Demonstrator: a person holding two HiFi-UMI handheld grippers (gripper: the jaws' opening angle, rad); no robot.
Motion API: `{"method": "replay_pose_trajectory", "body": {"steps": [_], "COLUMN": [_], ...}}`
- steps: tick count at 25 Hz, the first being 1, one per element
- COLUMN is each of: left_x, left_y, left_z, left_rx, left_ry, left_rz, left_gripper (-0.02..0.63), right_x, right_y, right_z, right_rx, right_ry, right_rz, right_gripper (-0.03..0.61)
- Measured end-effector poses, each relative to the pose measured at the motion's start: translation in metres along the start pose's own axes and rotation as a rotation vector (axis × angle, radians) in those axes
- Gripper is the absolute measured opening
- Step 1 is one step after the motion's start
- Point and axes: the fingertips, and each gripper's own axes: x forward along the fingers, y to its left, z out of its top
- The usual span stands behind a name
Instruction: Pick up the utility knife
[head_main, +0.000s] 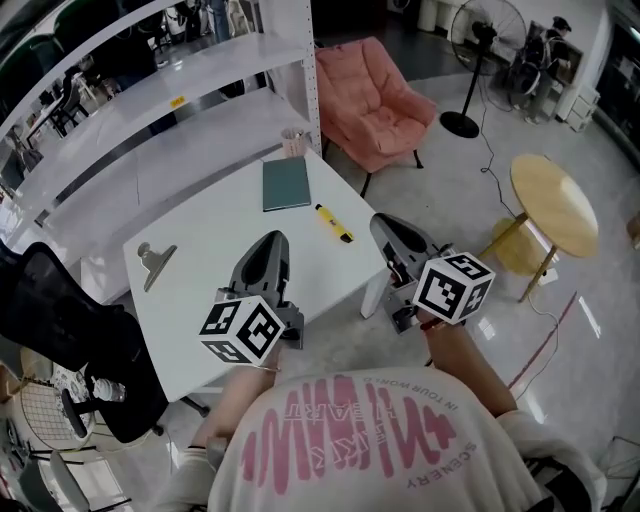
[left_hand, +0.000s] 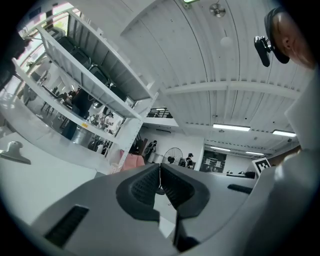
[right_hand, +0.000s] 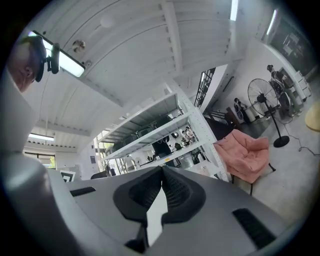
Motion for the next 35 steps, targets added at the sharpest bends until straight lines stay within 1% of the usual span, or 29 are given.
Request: {"method": "replay_pose_trajectory", "body": {"steps": [5,8,12,16,20,23,26,28,31,33,35], "left_x": [0.014,0.016,0.013,0.006,-0.007,-0.014,-0.018,-0.015,-0.006,0.002,0.011], "left_y": [0.023,0.036,0.047,0.058,0.079,0.093,0.098,0.103,0.115,0.12,0.124], "left_z": [-0.001,-0.001,-0.017,-0.04,-0.058,-0.066,-0.065,-0.062,-0.056,-0.053,-0.052], "left_rx": [0.006,0.019,-0.003,-0.028,-0.04,-0.076,-0.106,-0.107,-0.099,-0.098,-0.095], "left_ry": [0.01,0.019,0.06,0.093,0.116,0.106,0.083,0.076,0.053,0.038,0.038], "left_rz": [0.003,0.0,-0.017,0.025,0.079,0.118,0.13,0.139,0.17,0.191,0.21], "left_gripper": [0.025,0.025,0.025,0.025,0.025,0.025,0.025,0.025,0.025,0.025,0.025], "right_x": [0.03,0.046,0.064,0.079,0.094,0.102,0.114,0.124,0.139,0.146,0.152], "right_y": [-0.006,-0.006,0.002,0.004,-0.001,-0.011,-0.011,-0.008,-0.013,-0.025,-0.043], "right_z": [-0.006,-0.017,-0.04,-0.066,-0.093,-0.109,-0.118,-0.12,-0.121,-0.119,-0.114], "right_rx": [0.055,0.088,0.117,0.152,0.257,0.286,0.335,0.337,0.313,0.284,0.24], "right_ry": [-0.018,0.018,0.08,0.135,0.185,0.227,0.25,0.251,0.258,0.267,0.282], "right_rz": [0.045,0.068,0.099,0.123,0.143,0.126,0.137,0.151,0.151,0.137,0.103], "right_gripper": [0.015,0.015,0.015,0.015,0.015,0.015,0.015,0.015,0.015,0.015,0.015]}}
